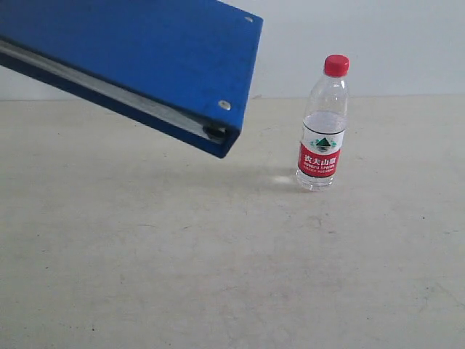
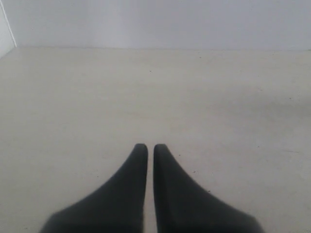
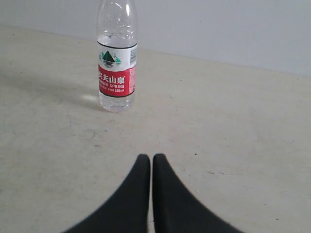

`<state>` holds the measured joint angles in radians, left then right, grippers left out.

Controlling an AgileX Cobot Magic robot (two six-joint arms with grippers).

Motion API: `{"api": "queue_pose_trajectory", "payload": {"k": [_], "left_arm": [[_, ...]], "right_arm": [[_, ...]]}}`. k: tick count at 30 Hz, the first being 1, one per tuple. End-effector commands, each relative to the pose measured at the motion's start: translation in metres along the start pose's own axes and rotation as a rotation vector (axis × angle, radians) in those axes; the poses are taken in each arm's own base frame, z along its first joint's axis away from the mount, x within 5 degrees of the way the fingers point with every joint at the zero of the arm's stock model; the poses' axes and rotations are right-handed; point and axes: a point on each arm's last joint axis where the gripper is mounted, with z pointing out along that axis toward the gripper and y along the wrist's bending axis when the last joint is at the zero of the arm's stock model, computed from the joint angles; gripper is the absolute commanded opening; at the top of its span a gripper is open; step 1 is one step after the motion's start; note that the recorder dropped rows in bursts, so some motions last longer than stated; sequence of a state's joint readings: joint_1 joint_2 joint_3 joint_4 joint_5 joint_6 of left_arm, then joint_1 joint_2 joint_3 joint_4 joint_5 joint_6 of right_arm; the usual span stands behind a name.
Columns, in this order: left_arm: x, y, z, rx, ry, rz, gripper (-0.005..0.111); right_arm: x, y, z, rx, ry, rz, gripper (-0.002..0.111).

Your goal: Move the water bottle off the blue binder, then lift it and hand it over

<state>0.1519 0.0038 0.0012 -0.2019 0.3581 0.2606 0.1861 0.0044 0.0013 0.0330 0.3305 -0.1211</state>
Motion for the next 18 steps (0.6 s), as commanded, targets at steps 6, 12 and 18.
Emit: {"api": "queue_pose_trajectory", "payload": {"k": [6, 12, 18], "left_arm": [[-0.001, 0.001, 0.000, -0.008, -0.014, 0.054, 0.004], [-0.018, 0.003, -0.002, -0.036, -0.199, 0.060, 0.004], [-0.019, 0.003, -0.002, -0.032, -0.205, 0.061, 0.004]], "right_arm": [[-0.001, 0.000, 0.000, 0.007, -0.012, 0.012, 0.000], [-0.001, 0.000, 0.000, 0.007, -0.014, 0.012, 0.000], [-0.001, 0.000, 0.000, 0.007, -0.012, 0.014, 0.000]]}}
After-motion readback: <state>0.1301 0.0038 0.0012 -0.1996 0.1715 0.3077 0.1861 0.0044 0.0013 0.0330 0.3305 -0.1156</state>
